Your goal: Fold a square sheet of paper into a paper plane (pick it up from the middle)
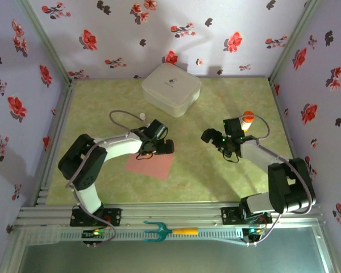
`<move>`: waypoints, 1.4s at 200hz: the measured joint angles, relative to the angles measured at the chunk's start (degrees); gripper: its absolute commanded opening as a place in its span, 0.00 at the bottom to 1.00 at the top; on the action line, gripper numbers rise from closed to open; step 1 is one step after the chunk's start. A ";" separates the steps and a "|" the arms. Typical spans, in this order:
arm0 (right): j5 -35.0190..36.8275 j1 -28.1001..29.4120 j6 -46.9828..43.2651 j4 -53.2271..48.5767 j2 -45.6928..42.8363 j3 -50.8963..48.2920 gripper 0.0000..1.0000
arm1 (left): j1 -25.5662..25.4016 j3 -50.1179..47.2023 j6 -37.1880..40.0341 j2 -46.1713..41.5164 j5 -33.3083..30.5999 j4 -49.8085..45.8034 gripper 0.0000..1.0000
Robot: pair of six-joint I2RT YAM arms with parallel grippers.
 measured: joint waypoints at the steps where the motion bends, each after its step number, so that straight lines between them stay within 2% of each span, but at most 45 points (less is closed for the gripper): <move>1: 0.02 0.00 0.00 0.00 -0.09 -0.02 0.99 | -0.02 0.02 -0.02 0.00 -0.02 -0.09 0.97; 63: 1.03 0.00 0.85 -0.31 -5.22 -1.38 0.99 | -0.57 4.22 0.66 -0.31 -3.41 -9.94 0.99; 140: -0.81 0.00 1.55 -0.11 -5.51 -1.40 0.99 | 1.22 9.51 2.16 -1.01 -5.81 -20.04 0.98; 280: -2.12 0.22 2.40 -0.15 -2.99 -1.38 0.99 | 0.15 15.80 3.45 7.28 -5.79 -27.23 0.98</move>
